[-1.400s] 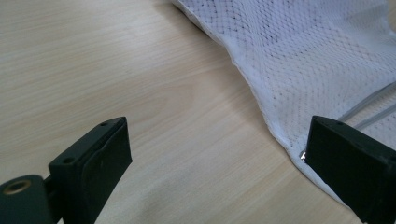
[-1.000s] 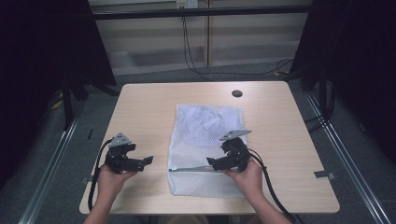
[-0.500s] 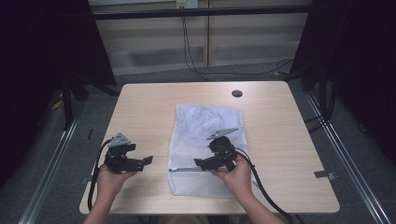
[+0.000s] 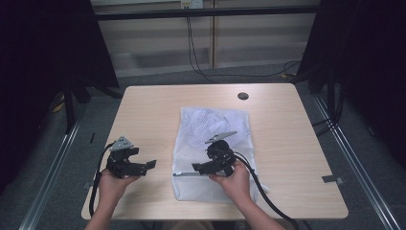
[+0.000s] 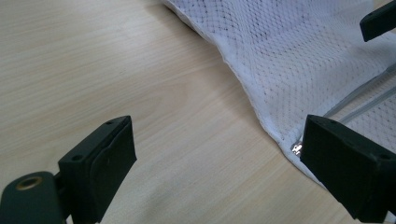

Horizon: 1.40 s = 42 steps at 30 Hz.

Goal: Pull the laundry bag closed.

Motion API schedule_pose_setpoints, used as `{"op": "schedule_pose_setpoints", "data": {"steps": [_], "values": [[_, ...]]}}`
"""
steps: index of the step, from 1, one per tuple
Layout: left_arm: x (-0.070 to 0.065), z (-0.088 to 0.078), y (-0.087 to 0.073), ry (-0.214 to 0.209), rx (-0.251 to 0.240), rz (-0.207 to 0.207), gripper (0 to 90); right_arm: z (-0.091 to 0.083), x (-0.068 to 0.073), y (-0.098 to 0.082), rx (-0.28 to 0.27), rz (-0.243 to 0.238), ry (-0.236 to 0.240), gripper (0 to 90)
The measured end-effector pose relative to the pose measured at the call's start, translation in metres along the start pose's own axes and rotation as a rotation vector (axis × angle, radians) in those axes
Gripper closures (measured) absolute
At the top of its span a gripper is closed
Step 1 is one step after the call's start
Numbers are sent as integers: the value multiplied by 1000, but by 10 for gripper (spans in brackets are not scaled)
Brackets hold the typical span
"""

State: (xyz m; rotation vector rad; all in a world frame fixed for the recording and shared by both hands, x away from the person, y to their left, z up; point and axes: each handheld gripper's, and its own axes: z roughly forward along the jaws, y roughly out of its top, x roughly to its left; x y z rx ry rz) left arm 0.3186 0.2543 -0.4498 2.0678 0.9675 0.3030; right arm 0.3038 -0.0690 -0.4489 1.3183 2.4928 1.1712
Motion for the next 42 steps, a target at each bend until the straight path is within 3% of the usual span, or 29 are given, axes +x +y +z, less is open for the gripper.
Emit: {"op": "schedule_pose_setpoints", "data": {"steps": [22,42], "values": [[-1,0,0,0,15,0,114,20,13,6,28,21,67,368],[-1,0,0,-4,10,-10,123,31,18,7,20,31,124,508]]}}
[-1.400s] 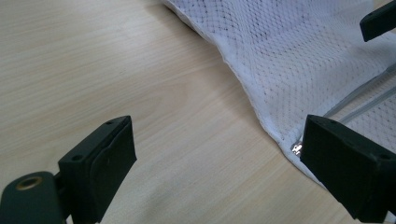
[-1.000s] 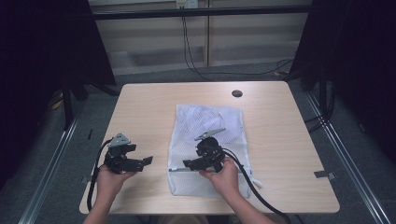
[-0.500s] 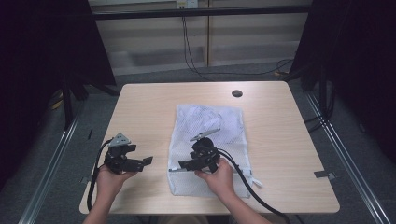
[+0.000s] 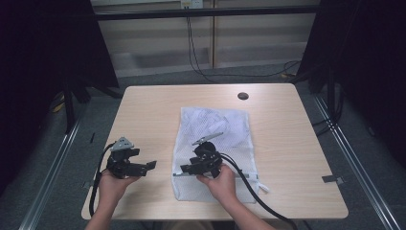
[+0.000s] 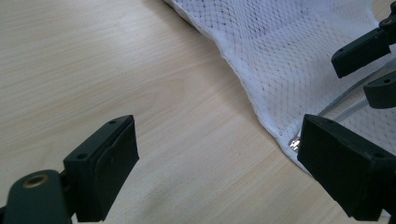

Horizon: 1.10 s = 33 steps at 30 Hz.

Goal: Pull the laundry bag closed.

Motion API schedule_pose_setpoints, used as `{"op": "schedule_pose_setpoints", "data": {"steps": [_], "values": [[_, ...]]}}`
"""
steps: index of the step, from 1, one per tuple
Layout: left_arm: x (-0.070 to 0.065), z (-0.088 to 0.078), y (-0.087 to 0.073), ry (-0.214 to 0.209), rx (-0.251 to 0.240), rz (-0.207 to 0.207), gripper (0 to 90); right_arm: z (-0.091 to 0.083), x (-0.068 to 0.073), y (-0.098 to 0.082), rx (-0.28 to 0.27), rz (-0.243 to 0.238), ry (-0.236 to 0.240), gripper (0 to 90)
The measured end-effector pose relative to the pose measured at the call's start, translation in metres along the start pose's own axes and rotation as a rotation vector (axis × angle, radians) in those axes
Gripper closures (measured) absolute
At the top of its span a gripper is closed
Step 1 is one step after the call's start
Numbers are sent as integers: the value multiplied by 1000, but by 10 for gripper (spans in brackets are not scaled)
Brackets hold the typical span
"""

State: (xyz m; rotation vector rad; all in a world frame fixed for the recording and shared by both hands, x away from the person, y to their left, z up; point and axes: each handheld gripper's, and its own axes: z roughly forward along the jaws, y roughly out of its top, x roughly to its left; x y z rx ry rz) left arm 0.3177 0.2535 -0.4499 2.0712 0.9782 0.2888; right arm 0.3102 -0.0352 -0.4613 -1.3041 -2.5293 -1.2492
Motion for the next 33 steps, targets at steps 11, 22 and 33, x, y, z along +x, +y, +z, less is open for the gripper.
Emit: {"op": "schedule_pose_setpoints", "data": {"steps": [11,22,33], "values": [[0,0,0,5,8,8,129,8,1,-1,3,20,37,608],[0,0,0,4,12,7,131,25,1,-5,38,41,52,637],[1,0,-1,7,11,10,134,34,0,-6,62,63,45,651]]}}
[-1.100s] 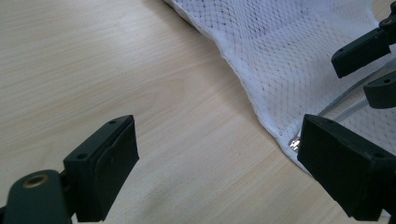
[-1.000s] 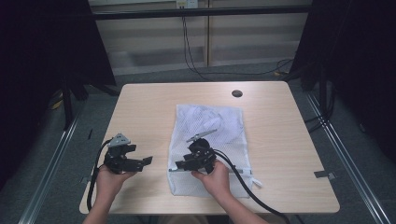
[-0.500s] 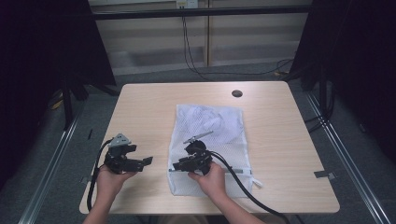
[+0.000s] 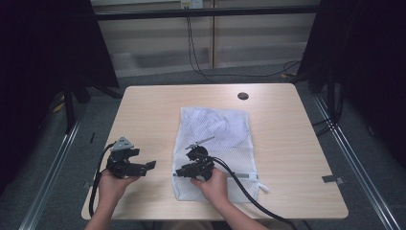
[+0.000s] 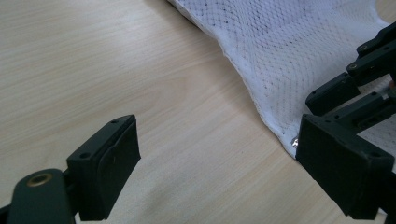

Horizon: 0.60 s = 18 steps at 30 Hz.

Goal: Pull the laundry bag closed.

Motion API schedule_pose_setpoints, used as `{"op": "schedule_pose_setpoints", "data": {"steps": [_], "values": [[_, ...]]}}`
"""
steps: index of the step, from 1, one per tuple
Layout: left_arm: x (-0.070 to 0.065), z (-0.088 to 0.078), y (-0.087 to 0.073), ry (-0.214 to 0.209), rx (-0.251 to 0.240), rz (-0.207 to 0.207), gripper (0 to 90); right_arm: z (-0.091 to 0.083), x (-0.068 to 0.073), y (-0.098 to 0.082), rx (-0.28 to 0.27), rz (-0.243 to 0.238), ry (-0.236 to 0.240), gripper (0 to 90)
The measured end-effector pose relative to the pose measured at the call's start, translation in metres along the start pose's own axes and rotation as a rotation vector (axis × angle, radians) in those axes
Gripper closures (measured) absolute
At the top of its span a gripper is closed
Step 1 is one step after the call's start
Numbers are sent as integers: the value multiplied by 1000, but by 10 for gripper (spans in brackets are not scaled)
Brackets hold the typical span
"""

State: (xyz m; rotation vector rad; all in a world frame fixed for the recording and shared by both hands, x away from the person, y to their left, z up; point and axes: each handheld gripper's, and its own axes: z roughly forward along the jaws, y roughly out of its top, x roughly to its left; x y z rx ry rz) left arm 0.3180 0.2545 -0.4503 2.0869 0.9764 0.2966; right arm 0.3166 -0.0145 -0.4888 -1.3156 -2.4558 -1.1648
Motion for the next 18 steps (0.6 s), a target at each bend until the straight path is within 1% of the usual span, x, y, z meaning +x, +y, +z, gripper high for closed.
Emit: {"op": "schedule_pose_setpoints", "data": {"steps": [2,3,7,8,10,14,16,18], "values": [[-1,0,0,0,-8,-9,134,2,-1,0,2,16,6,651],[-1,0,0,0,-8,-9,135,3,-1,0,4,13,14,651],[-1,0,0,1,-7,-9,135,6,0,0,8,20,21,660],[0,0,0,0,-3,-3,135,6,0,-1,9,25,23,662],[0,-1,0,2,-4,-1,137,6,2,0,-4,23,37,686],[0,-1,0,1,-4,-4,137,5,3,1,-6,12,43,698],[0,-1,0,1,-7,-6,138,5,5,1,-1,10,37,702],[0,-1,0,1,-5,-4,138,7,5,1,8,13,32,731]]}}
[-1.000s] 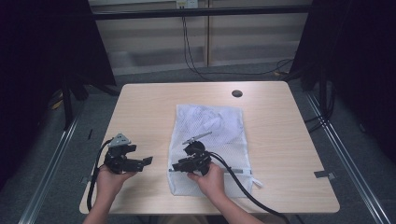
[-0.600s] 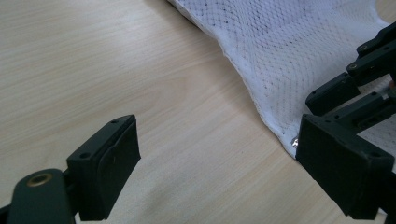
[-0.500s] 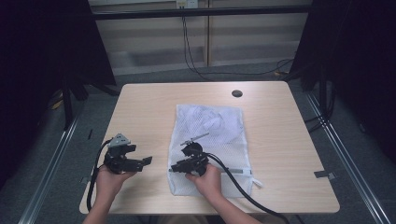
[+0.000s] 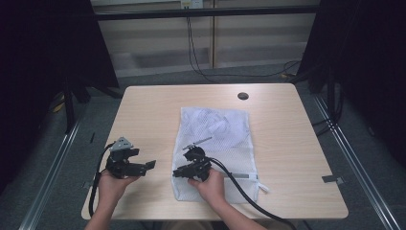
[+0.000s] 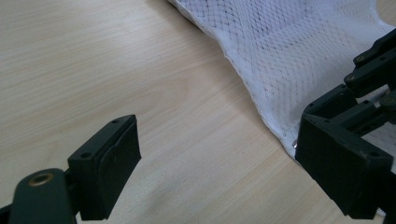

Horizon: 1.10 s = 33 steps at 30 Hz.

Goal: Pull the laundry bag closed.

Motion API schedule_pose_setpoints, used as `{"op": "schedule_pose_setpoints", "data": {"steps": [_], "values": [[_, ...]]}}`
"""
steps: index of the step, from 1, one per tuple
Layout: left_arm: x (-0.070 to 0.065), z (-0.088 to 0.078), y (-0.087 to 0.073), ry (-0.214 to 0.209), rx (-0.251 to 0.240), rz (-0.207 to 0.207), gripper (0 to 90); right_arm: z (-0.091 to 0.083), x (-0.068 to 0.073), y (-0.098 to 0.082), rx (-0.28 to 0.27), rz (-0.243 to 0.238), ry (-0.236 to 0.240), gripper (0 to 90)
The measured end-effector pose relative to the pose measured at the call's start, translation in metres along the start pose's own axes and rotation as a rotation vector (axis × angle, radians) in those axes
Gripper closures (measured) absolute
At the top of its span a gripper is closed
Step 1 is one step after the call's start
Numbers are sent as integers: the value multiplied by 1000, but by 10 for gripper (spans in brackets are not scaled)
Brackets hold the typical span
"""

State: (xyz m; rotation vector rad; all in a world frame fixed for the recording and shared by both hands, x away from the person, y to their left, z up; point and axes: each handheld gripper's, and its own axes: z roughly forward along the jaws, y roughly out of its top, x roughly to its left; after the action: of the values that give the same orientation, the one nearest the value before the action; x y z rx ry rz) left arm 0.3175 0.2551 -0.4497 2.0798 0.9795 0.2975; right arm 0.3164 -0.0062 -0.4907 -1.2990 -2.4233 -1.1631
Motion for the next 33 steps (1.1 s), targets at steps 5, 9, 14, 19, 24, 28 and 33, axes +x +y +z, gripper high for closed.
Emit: {"op": "schedule_pose_setpoints", "data": {"steps": [5,9,14,19,24,28,33], "values": [[0,0,0,1,2,3,139,4,1,0,2,-8,6,756],[0,0,0,3,4,4,139,6,3,0,12,-2,9,779],[0,0,0,4,5,4,140,9,3,1,26,4,-5,780],[-1,0,0,-3,4,0,142,10,1,1,31,13,0,842],[-3,1,0,-18,9,-4,144,1,0,5,8,34,22,870],[-6,3,0,-40,17,-6,144,-4,0,6,12,36,29,870],[-12,8,1,-74,16,-11,150,-10,0,7,-6,32,36,870]]}}
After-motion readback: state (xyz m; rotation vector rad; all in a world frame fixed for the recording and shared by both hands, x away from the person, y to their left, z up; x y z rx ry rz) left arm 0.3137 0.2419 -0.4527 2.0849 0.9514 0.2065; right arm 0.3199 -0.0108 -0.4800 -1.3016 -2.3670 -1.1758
